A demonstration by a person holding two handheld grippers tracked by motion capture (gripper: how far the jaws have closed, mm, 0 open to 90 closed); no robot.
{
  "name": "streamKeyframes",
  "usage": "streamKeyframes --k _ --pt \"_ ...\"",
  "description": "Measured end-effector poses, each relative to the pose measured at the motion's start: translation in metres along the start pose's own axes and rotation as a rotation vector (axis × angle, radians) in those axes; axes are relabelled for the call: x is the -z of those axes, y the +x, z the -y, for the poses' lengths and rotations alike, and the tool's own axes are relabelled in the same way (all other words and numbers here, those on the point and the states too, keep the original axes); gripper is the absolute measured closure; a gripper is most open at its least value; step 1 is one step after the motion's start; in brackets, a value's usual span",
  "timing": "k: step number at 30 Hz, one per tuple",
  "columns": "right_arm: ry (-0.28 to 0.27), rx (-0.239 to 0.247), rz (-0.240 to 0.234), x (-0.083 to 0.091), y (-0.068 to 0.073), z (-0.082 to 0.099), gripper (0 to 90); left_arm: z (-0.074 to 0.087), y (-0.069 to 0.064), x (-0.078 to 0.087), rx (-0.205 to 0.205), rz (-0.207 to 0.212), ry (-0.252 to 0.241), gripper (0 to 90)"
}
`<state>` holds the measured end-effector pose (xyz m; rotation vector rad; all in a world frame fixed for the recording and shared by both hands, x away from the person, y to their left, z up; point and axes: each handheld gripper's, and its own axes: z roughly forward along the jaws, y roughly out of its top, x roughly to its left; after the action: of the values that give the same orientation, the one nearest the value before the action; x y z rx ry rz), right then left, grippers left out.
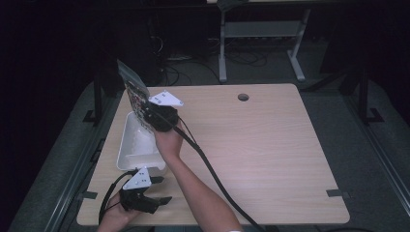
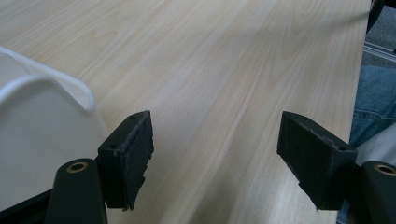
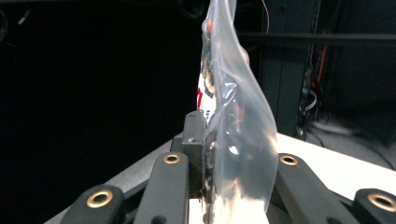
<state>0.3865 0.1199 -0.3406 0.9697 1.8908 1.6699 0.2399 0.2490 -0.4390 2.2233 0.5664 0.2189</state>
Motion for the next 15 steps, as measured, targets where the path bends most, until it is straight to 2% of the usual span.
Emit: streamKeyframes --k 2,3,6,8,9,15 --pt "-0.010 -0.002 0.000 -0.001 0.001 0.003 75.1 0.000 0.000 0.000 0.001 -0.001 0.002 26.5" --pt "0.003 -0.014 -0.015 -0.006 0.000 0.012 75.1 0.000 0.000 0.000 0.003 -0.002 0.002 26.5" --pt "0.030 0.011 -0.016 -0.010 0.002 0.025 75.1 0.001 0.000 0.000 0.000 0.000 0.004 26.5" --pt "0.044 0.049 -0.010 -0.011 0.002 0.033 74.9 0.001 0.000 0.000 -0.003 0.001 0.011 26.5" --pt "0.041 0.055 -0.021 -0.011 0.002 0.036 74.9 0.001 0.000 0.000 -0.004 0.000 0.013 26.5" --pt "0.060 0.072 -0.025 -0.004 0.002 0.041 74.7 0.001 0.000 -0.001 0.000 -0.001 0.012 26.5"
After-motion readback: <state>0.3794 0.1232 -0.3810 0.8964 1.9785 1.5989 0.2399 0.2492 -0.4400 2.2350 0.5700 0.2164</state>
